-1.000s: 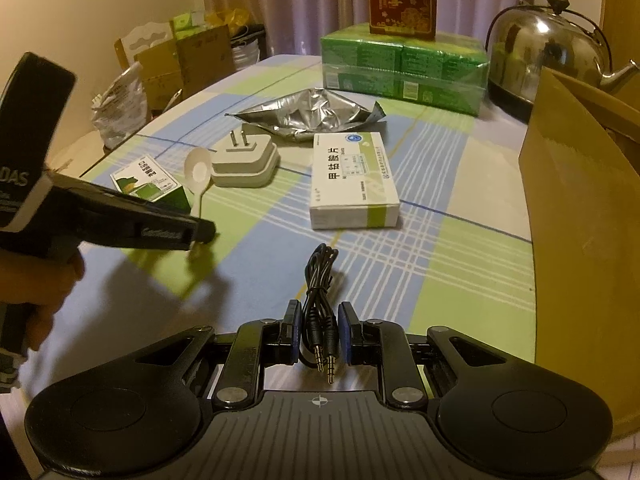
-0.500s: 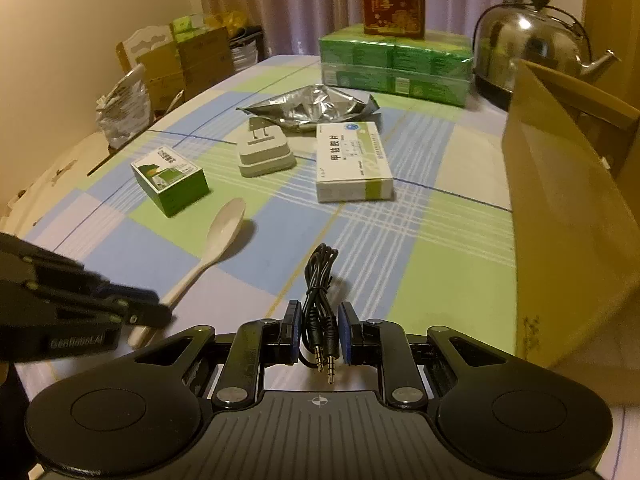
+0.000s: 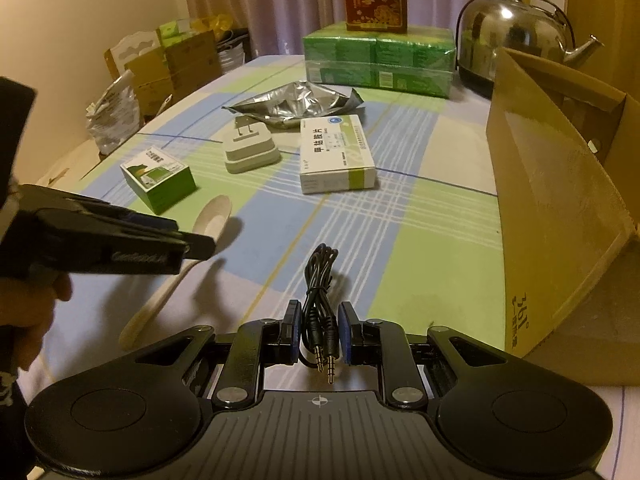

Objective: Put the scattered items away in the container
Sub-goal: 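Grasp the white spoon with the left tool while the right tool holds the cable, then lift the spoon with the left tool while the right tool lifts the cable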

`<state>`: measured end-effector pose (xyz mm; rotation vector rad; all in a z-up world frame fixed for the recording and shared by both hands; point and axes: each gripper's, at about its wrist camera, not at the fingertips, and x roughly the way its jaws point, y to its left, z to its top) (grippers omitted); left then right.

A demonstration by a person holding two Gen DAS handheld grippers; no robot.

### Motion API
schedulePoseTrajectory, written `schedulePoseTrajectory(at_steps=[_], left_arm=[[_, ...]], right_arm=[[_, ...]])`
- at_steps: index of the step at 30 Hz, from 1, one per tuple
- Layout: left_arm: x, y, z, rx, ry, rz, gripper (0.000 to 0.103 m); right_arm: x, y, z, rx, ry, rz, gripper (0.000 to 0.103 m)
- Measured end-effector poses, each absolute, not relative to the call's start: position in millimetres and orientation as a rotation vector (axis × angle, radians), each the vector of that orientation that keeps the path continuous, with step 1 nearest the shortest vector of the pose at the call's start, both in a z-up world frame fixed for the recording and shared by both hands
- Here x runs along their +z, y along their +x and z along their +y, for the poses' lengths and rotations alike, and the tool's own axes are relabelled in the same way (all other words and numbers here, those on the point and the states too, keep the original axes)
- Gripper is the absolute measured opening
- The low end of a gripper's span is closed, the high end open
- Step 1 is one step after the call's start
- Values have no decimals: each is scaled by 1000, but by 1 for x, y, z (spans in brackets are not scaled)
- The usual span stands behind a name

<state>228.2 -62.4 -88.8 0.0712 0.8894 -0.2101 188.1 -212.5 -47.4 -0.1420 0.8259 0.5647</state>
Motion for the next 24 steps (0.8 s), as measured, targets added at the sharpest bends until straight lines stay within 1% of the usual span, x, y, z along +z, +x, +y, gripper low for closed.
schedulePoseTrajectory(at_steps=[9,10,11,24], left_arm=[[-99,238,-70,-202,99,873,36],[-99,238,-71,-203,104,869,29],[-99,238,-72,-206,112,865,27],[-83,207,-75,-293,117,862,27]], right_arm=[[-55,196,-213,561,-130,830,16],[-56,196,-213,561,-130,831,16],[-56,196,-212,560,-128,833,16],[-48,186,-216,516,-128,821,16]])
